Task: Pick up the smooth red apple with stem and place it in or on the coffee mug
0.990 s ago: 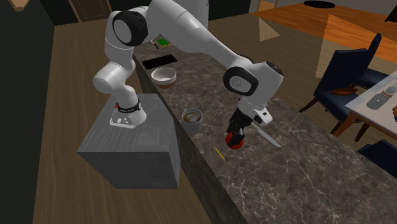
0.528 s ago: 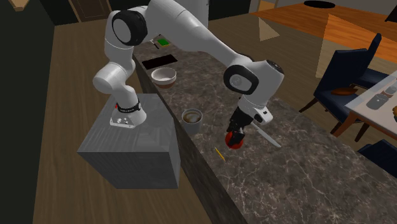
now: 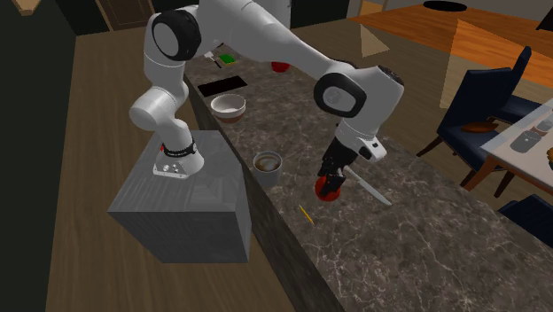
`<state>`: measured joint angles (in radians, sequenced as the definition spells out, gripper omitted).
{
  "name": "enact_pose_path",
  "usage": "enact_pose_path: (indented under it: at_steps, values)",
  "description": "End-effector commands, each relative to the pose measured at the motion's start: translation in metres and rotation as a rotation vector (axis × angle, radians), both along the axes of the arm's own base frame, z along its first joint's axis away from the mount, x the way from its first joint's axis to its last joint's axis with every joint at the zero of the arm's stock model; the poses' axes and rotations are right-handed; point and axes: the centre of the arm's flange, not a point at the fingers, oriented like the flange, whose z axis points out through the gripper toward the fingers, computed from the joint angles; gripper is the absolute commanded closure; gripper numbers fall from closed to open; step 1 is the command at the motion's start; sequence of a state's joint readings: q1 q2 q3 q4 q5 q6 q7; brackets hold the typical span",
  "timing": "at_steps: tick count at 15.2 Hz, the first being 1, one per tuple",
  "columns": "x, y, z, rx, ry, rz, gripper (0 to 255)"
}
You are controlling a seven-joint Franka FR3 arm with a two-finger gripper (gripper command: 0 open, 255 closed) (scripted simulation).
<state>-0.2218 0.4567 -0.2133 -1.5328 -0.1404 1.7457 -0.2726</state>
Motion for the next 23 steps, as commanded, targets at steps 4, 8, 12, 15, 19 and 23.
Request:
enact_pose_path:
  at_steps: [4,8,12,15,19,23]
  values:
    - [-0.001,0.001,0.027,0.000,0.000,0.000,255]
    - [-0.001,0.001,0.048,0.000,0.000,0.000,255]
    - [-0.001,0.001,0.069,0.000,0.000,0.000,255]
    - [-0.001,0.001,0.085,0.000,0.000,0.000,255]
    - [-0.001,0.001,0.106,0.000,0.000,0.000,255]
    - [-0.001,0.001,0.124,0.000,0.000,0.000,255]
